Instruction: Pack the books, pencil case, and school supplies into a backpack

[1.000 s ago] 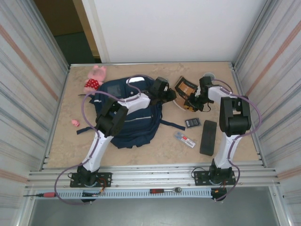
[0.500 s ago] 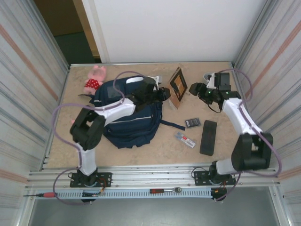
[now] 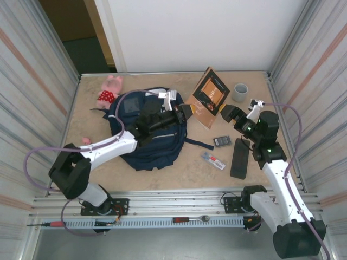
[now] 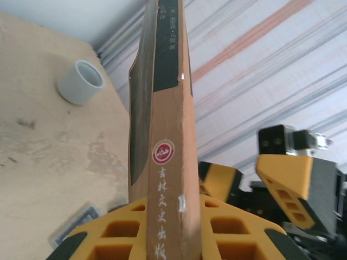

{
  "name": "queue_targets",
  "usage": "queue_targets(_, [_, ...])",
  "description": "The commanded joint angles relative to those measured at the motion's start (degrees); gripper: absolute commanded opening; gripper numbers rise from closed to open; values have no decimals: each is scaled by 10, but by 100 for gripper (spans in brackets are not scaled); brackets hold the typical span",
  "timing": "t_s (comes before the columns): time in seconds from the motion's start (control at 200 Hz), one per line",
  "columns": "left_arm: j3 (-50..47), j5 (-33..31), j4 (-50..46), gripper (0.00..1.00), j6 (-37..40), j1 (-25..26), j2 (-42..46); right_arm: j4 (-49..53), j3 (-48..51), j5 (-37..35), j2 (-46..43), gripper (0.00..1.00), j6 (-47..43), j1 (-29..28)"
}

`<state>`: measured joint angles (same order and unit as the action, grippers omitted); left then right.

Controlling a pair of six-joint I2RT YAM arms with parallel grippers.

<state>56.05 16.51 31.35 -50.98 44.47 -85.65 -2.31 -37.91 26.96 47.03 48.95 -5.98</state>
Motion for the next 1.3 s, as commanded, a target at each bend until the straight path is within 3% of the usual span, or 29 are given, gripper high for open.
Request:
queue_targets(0.0, [-11,-2,104,0,-26,10,55,-76,2,41,17,92,62,-23])
queue_targets(0.175, [-40,-22,117,0,-30,14,99,-85,0,55,41,96,99,-43])
queue_targets(0.195, [-42,-23,117,0,-32,14,103,-86,0,54,43,100,106,-44])
queue_targets(0.792, [-67,-16,181,0,-82,14,105,-318,-2,156,103,100,195,-85])
queue_targets(0.887, [-67,-27,166,0,-80,13,102,-332,-3,165,83,94,198,-88])
queue_targets(1.298, [-54,-39,73,0,-30,5,105,-275,-34,133,79,42,151,-90])
